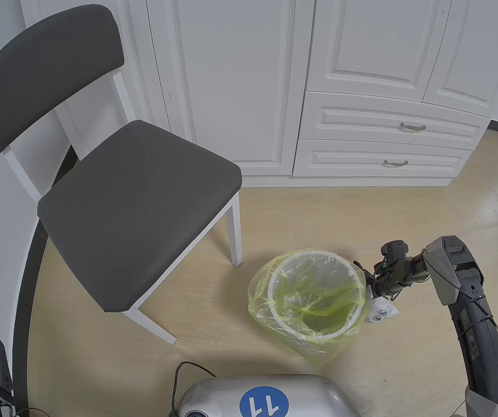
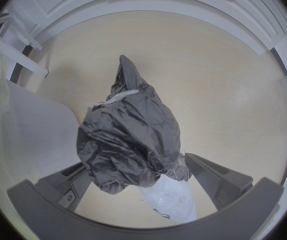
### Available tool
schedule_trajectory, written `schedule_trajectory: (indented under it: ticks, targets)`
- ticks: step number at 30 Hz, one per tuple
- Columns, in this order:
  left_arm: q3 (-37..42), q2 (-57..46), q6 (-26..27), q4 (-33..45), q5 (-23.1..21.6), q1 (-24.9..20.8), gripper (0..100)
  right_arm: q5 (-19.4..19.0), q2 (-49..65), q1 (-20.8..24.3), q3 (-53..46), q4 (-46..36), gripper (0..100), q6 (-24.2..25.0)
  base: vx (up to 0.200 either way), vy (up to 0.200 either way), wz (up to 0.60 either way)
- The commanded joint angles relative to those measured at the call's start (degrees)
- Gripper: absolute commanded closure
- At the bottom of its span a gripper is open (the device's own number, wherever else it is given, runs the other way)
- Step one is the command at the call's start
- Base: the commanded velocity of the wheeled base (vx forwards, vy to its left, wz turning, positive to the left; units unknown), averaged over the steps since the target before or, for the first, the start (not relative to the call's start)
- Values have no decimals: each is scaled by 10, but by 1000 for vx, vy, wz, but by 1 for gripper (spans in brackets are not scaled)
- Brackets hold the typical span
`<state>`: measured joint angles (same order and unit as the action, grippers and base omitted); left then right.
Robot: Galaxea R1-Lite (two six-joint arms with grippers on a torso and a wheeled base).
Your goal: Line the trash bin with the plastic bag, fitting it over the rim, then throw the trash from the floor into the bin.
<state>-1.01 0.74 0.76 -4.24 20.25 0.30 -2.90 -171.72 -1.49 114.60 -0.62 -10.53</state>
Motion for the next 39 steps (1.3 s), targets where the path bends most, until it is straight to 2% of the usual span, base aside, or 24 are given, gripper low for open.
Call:
schedule_trajectory:
  ticks: [1, 3, 10, 12, 15, 18, 21, 26, 35, 38, 39]
  targets:
    - [8, -7, 40, -3, -64, -1, 0, 13, 1, 0, 0, 8, 0, 11, 0, 0, 0]
    - [8, -7, 28, -4, -92, -1, 0, 22, 1, 0, 0, 9, 0, 20, 0, 0, 0]
    - [9, -7, 42, 2, -118, -1, 0, 30, 1, 0, 0, 9, 0, 22, 0, 0, 0]
    - [10, -7, 34, 8, -144, -4, 0, 30, 1, -1, 0, 9, 0, 21, 0, 0, 0]
    - [10, -7, 20, 31, -221, -2, 0, 32, 1, 0, 0, 11, 0, 22, 0, 0, 0]
    - [7, -7, 15, 50, -218, -2, 0, 41, 1, 0, 0, 12, 0, 25, 0, 0, 0]
    - [7, -7, -4, 49, -211, -1, 0, 37, 1, 0, 0, 4, 0, 17, 0, 0, 0]
    - [9, -6, -7, 45, -211, -1, 0, 29, 1, 0, 0, -2, 0, 3, 0, 0, 0]
    - [9, -6, -6, 44, -211, -1, 0, 2, 1, 1, 0, -25, 0, -3, 0, 0, 0]
    - [9, -6, -6, 44, -211, -1, 0, -18, 1, 1, 0, -26, 0, -3, 0, 0, 0]
    - [9, -6, -6, 44, -211, -1, 0, -19, 1, 1, 0, -27, 100, -3, 0, 0, 0]
